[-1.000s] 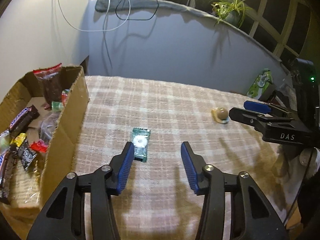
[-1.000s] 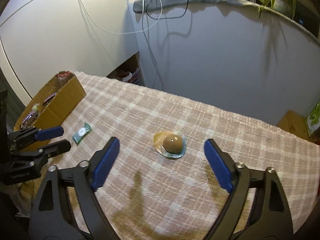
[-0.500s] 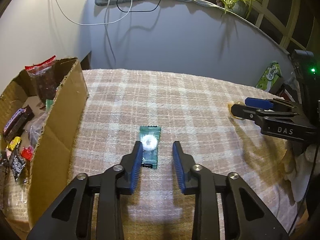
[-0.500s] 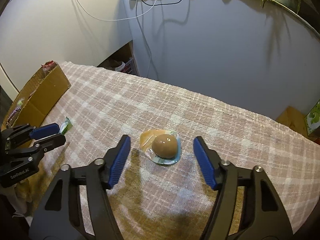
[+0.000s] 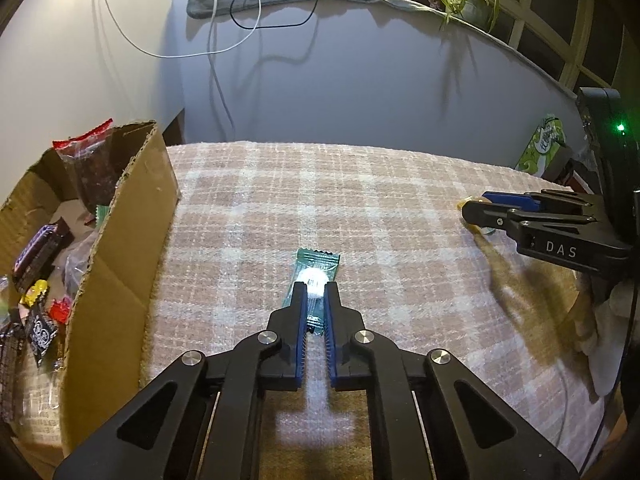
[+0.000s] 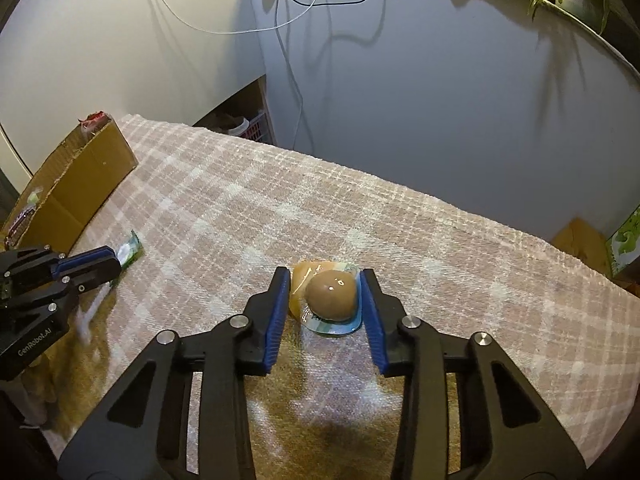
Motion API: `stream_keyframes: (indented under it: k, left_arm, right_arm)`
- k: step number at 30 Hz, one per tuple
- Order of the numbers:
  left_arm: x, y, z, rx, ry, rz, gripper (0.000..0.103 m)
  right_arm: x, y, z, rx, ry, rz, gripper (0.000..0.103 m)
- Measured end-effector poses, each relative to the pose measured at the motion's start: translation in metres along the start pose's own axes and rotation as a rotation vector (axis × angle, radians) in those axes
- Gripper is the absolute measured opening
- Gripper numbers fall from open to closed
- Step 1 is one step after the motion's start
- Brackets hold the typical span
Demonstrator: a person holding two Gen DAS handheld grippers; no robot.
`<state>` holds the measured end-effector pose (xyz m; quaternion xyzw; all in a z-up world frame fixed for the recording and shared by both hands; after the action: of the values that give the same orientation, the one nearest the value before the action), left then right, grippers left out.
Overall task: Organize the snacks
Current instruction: 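Grasp the teal mint pack with the left tool while the right tool grasps the round cake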
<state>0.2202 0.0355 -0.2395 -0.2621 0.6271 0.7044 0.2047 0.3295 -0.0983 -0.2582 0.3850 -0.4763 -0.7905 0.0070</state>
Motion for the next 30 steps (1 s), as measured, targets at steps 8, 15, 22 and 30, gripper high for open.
stream_keyframes:
  k: [8, 15, 22, 30]
  left_arm:
    - [-0.002, 0.000, -0.006, -0.004, -0.040, 0.000, 0.025]
    - [-0.008, -0.008, -0.009, -0.027, -0.077, 0.002, 0.025]
    - [-0.003, -0.007, -0.015, -0.025, -0.107, 0.000, 0.019]
    - [-0.003, -0.008, -0.011, -0.003, -0.064, 0.011, 0.006]
  right_arm:
    - [0.001, 0.002, 0.000, -0.021, -0.011, -0.001, 0.036]
    - [0.002, 0.003, 0.000, -0.033, -0.016, -0.003, 0.036]
    - [0.001, 0.003, 0.000, -0.033, -0.014, -0.002, 0.036]
    - [0.002, 0.007, 0.002, -0.038, -0.017, -0.018, 0.034]
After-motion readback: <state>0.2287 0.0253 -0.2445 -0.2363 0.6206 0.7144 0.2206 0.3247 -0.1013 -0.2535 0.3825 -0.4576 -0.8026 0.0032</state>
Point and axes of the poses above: each gripper's, at about its wrist camera, not at the fingertips, and y roughly against the way its jaws point, z to its left, x to its underside, the point moved 10 cm from there along -y, roughly the way its jaws point, and after that the axes turned 13 degrees about -x, right-handed, at the moved point
